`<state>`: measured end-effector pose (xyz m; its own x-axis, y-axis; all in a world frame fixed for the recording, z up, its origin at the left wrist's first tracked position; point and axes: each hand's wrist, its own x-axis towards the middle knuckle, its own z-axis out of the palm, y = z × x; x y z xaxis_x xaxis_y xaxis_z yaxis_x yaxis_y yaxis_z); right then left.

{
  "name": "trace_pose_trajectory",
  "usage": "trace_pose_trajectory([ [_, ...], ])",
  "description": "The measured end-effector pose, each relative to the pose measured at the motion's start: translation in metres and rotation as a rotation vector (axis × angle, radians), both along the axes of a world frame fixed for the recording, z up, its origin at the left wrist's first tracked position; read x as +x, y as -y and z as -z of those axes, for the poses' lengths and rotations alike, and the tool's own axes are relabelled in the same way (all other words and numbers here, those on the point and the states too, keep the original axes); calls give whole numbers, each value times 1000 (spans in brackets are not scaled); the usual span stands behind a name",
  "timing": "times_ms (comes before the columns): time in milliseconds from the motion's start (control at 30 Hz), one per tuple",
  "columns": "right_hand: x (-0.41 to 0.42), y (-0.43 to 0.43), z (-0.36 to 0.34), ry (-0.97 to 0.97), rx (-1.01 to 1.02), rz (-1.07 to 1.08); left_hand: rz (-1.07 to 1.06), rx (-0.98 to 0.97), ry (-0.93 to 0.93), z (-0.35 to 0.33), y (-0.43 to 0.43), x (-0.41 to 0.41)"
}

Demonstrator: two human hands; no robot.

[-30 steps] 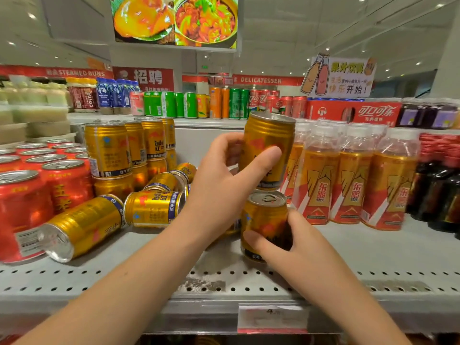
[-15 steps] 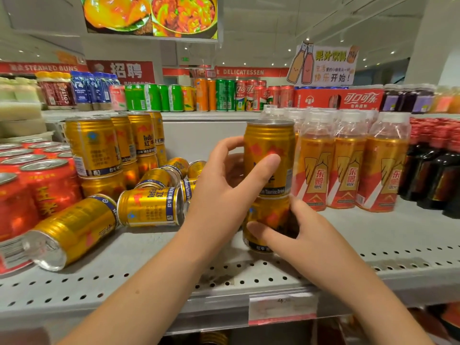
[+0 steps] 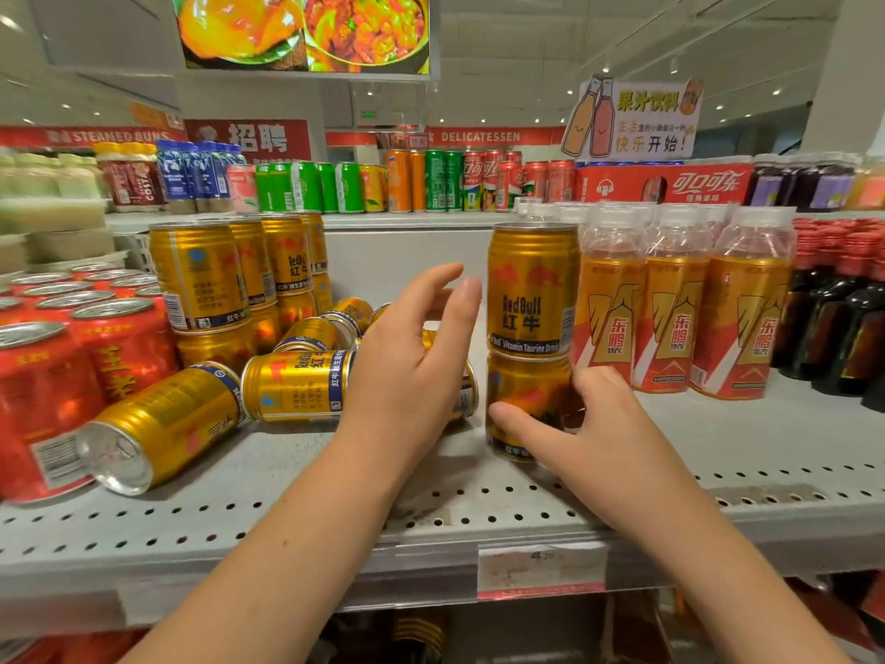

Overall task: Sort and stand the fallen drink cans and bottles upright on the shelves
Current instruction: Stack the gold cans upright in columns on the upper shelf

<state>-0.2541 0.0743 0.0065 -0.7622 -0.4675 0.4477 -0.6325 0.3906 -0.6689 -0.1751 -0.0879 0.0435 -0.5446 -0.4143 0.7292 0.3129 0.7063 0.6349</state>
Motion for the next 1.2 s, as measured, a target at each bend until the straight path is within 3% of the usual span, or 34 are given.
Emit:
trace_pose_trajectory([
  [167, -3, -3, 2, 8, -48, 4, -261, -340, 268, 5, 16, 19],
  [300, -4, -2, 3, -14, -69, 3, -324, -651, 542, 11, 28, 47],
  [367, -3, -4, 3, -54, -97, 42, -315, -705, 565, 14, 31, 57],
  [467, 8, -12, 3, -152, -305, 65, -299, -716, 541, 15, 39, 69],
  [600, 35, -17, 4, -443, -414, -112, -253, -701, 507, 18, 53, 79],
  [700, 55, -3, -1, -429, -315, -276, -190, -635, 470, 21, 57, 83],
  [833, 59, 29, -6, -388, 124, -338, -123, -504, 424, 26, 61, 88],
  [900, 55, 39, -9, -377, 248, -337, -106, -472, 412, 26, 62, 91],
  [1067, 49, 54, -23, -582, 391, -350, -28, -451, 392, 23, 59, 96],
  [1133, 47, 57, -26, -625, 399, -345, -120, -502, 324, 22, 66, 108],
  [1200, 48, 56, -23, -624, 368, -320, -354, -663, 211, 21, 82, 126],
])
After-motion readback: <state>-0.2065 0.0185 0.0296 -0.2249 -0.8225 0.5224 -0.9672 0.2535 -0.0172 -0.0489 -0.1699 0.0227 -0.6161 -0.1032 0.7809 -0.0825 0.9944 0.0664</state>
